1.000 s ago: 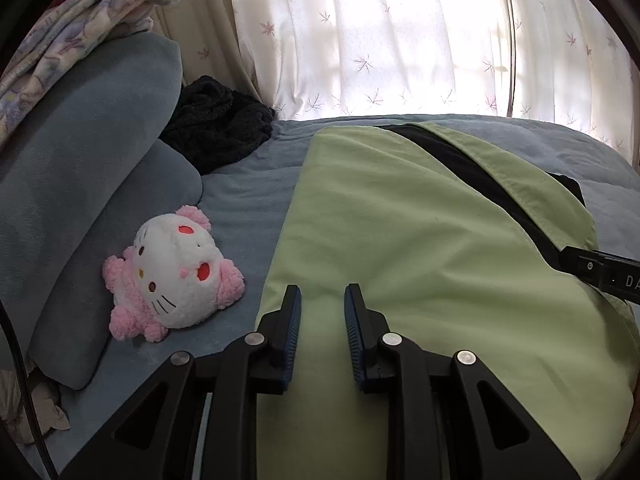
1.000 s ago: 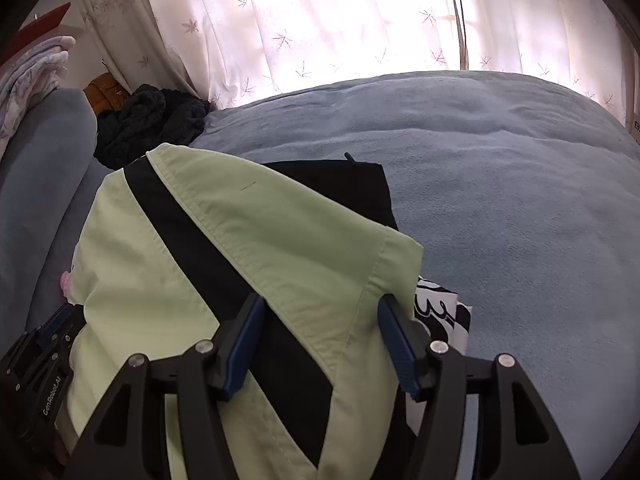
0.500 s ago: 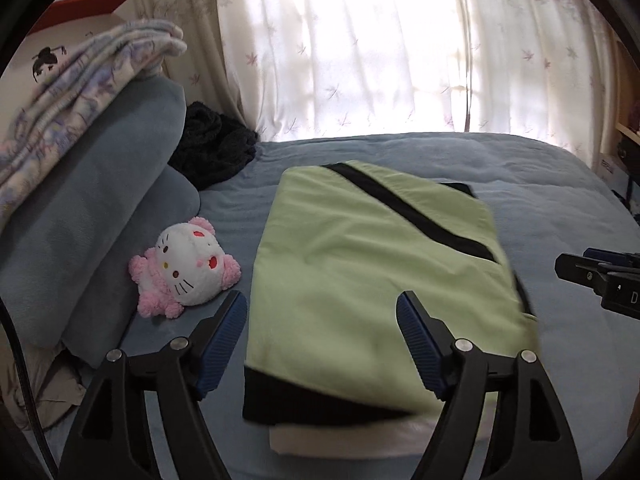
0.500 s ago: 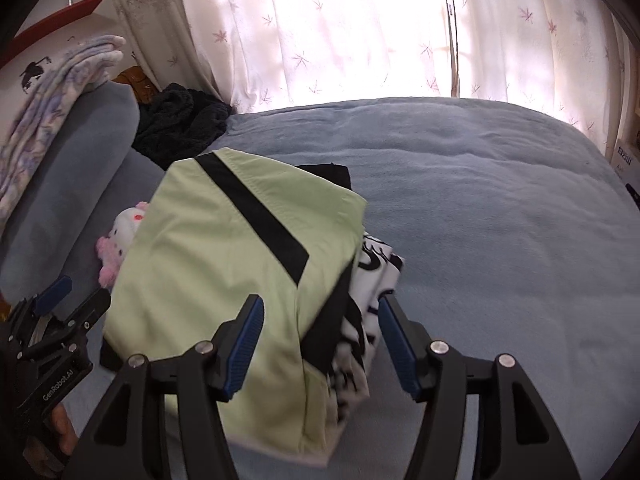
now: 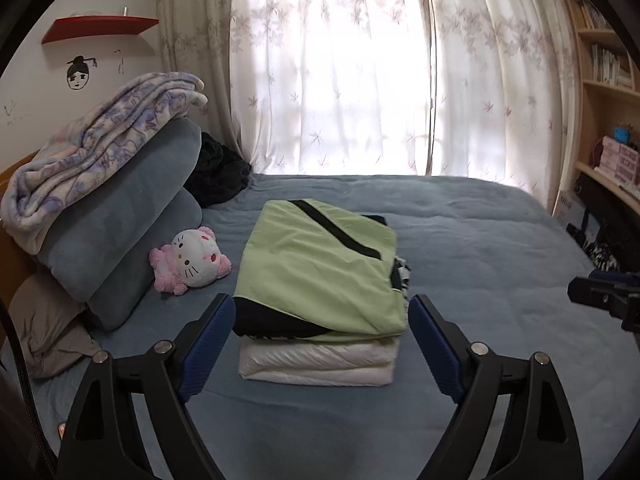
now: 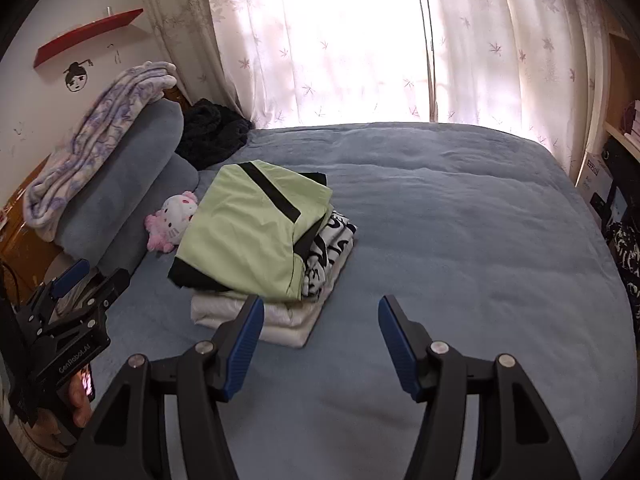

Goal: Fold large clothes

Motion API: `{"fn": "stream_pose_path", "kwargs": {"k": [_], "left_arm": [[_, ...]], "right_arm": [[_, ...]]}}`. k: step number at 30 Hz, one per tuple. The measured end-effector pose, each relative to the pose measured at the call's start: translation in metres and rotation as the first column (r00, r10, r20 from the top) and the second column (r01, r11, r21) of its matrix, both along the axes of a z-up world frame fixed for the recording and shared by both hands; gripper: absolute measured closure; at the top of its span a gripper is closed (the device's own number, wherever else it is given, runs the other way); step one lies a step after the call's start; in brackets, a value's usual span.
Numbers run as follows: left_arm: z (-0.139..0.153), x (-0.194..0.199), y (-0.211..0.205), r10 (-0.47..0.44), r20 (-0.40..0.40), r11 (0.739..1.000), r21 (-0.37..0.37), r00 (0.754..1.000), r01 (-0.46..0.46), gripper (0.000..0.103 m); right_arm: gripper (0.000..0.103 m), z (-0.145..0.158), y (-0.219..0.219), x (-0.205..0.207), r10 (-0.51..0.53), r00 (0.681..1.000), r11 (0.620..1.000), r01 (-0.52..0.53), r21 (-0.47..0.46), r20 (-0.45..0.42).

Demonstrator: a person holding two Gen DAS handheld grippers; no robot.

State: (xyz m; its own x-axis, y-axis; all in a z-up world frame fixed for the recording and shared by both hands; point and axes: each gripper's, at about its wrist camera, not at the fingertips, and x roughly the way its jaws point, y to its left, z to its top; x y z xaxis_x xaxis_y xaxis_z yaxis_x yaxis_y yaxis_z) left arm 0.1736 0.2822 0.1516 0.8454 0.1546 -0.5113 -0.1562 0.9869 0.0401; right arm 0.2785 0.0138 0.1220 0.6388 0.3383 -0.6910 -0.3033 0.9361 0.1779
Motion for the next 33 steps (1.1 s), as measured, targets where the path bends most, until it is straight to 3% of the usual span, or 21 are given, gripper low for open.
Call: {"fn": "stream_pose_path", "kwargs": {"k": [7, 12, 17, 27, 33], "left_arm": [[-0.001, -0.070, -0.047, -0.055, 0.018, 0.998, -0.043, 0.998, 0.055, 0.001], [-0.023, -0.104, -0.079, -0.104, -0.012, 0.994, -0.026, 0.995, 0.103, 0.001], [-0.048, -0.144, -0.102, -0.143, -0.013, 0.987, -0.076, 0.990, 0.141, 0.001], [-0.094, -0.190, -0.131, -0.103, -0.086, 0.994, -0.055, 0.991, 0.098, 0.001], [-0.117, -0.208, -0.147, -0.136, -0.144, 0.989, -0.073, 0.980, 0.126, 0.001]], "right_arm": [[0.041, -0.002, -0.042, -0.072, 0.014, 1.000, 0.999, -0.014, 0.032, -0.006], [0.038, -0.028, -0.064, -0.117, 0.010, 0.999, 0.999, -0.008, 0.034, -0.034], [0.032, -0.060, -0.084, -0.156, -0.017, 0.998, 0.999, 0.020, 0.049, -0.055], [0.018, -0.107, -0.119, -0.217, -0.158, 0.987, 0.987, 0.158, 0.026, -0.032], [0.017, -0.128, -0.127, -0.244, -0.175, 0.982, 0.983, 0.178, 0.035, -0.069]]}}
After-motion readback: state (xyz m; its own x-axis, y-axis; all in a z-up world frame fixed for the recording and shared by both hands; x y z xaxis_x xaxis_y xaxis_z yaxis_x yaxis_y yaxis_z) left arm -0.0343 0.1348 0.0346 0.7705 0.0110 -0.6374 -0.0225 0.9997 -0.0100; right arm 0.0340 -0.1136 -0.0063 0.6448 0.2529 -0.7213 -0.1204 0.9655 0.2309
